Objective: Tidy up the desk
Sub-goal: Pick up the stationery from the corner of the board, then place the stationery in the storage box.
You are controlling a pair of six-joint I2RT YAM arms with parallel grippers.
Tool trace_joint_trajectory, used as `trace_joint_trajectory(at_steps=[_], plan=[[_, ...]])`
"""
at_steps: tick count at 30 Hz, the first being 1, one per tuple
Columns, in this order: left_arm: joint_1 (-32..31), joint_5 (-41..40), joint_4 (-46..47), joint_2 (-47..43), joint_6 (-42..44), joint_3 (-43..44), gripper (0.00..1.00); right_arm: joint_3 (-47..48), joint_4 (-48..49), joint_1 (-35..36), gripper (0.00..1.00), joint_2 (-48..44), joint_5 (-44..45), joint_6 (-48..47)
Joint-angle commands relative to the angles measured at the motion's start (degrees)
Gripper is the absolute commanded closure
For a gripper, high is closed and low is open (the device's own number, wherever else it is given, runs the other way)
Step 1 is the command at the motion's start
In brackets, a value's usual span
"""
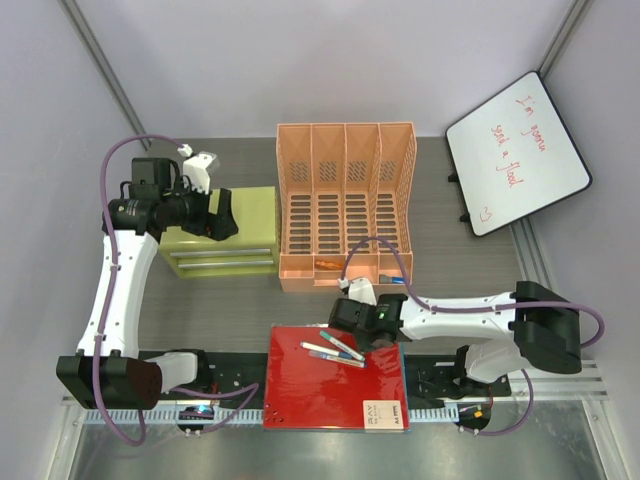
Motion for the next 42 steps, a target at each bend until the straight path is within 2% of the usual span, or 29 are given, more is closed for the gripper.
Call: trace_joint_trajectory(at_steps=[1, 8, 12, 13, 15, 16, 19, 22, 26, 28, 33, 36, 42], plan=[[0.43, 0.30, 1.29, -0.83, 0.72, 1.17, 0.12, 2.24, -3.40, 0.33, 0.98, -1.34, 1.90, -0.38], [0.42, 0.57, 1.73, -1.00, 0.63, 0.82, 0.12, 11.72, -12.19, -0.54, 0.99, -6.09, 10.76, -3.71], [0.34, 0.65, 1.73, -1.27, 0.46, 0.91, 0.12, 22.08, -17.29, -0.72, 0.99, -6.18, 22.35, -15.64], [0.34, 0.74, 1.73, -1.27, 0.54, 0.91, 0.12, 23.33, -18.26, -0.72, 0.99, -5.83, 24.64, -24.20], [0.34, 1.00, 1.91, -1.27, 0.20, 0.82, 0.12, 25.00, -17.48, -0.90, 0.99, -4.34, 30.44, -34.34], [0.42, 1.27, 2.08, -1.18, 0.11, 0.73, 0.12, 25.36, -15.74, -1.25, 0.99, -3.72, 33.34, -43.18], [0.43, 1.27, 2.17, -1.44, -0.07, 0.56, 0.12, 23.44, -7.33, -5.02, 0.99, -3.02, 33.54, -62.53], [0.43, 1.36, 2.09, -1.71, 0.02, 0.47, 0.12, 19.13, 2.95, -9.50, 0.99, -3.45, 34.59, -75.03], [0.43, 1.36, 2.00, -1.62, 0.19, 0.64, 0.12, 11.67, 14.50, -13.20, 0.99, -3.98, 33.46, -85.78], [0.34, 1.36, 2.00, -1.62, 0.11, 0.82, 0.12, 9.73, 19.32, -14.51, 0.99, -4.42, 30.65, -88.35], [0.34, 1.01, 2.00, -1.35, 0.11, 0.99, 0.12, 7.08, 22.77, -15.40, 0.99, -6.35, 22.84, -89.68], [0.34, 0.92, 2.08, -0.83, 0.02, 1.08, 0.12, 7.43, 21.99, -15.31, 0.99, -7.05, 20.71, -86.62], [0.42, 0.65, 2.35, -0.48, -0.16, 1.43, 0.12, 7.87, 18.39, -15.31, 0.99, -9.16, 11.14, -82.47]])
